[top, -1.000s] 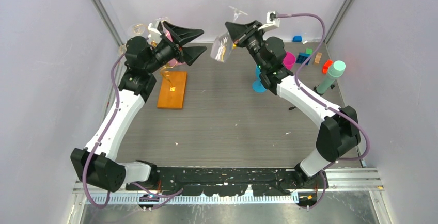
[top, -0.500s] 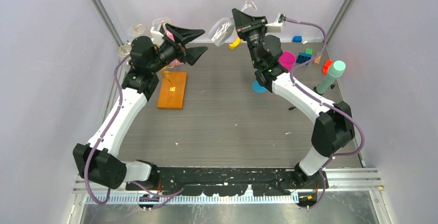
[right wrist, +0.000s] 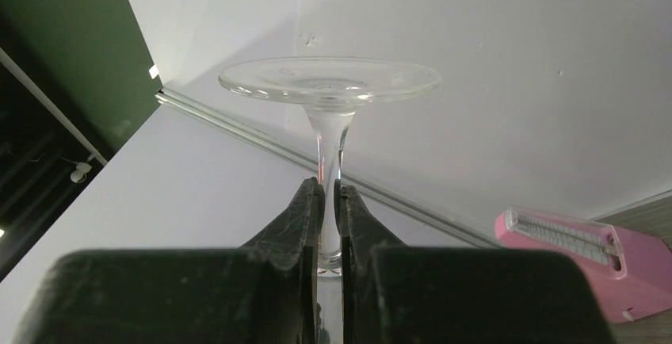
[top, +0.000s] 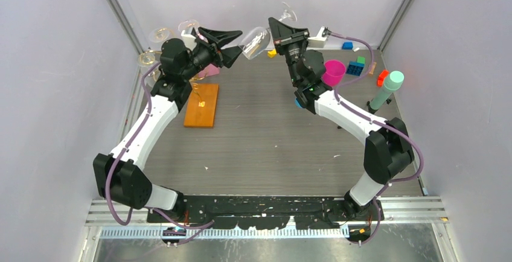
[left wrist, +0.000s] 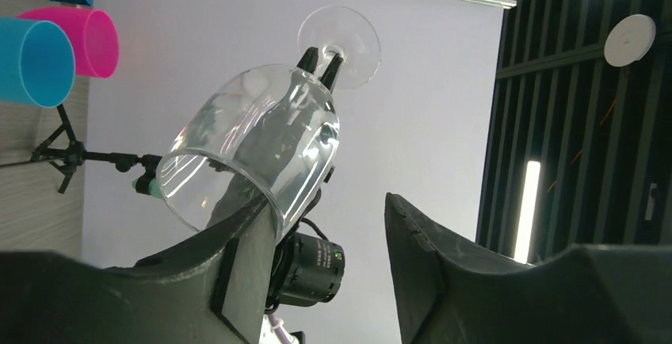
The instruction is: Take the wine glass off the wine glass rack
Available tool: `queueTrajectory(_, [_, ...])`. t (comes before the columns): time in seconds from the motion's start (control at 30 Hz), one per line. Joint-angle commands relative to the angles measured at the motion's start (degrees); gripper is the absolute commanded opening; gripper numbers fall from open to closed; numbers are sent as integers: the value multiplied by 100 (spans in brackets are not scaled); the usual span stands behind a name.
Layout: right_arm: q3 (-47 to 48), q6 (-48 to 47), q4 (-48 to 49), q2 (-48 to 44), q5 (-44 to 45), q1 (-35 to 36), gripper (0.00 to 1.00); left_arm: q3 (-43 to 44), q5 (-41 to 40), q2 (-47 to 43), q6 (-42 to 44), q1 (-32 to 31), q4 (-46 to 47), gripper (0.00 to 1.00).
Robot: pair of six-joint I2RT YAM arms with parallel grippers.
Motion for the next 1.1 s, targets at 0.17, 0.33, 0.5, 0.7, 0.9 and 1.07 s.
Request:
queueTrajectory(0.17, [-212, 264, 603, -333, 96, 111, 0, 225, -437, 147, -405, -137, 1370, 35])
queueTrajectory(0.33, [-316, 149, 670, -359, 48, 120, 0, 243, -470, 233, -444, -151, 1566, 13])
queueTrajectory(0.5, [-359, 143, 699, -384, 8, 120, 0, 250, -485, 293, -400, -168, 1640, 0])
queueTrajectory(0.7, [-451, 143, 882, -409, 53, 121, 14, 278, -505, 386, -388, -166, 1874, 0])
queueTrajectory(0.9, [-414, 239, 1083, -332, 63, 120, 29, 262, -531, 388, -332, -169, 2164, 0])
queueTrajectory(1.07, [-425, 186, 1270, -292, -5, 120, 35, 286, -526, 411, -312, -161, 2291, 0])
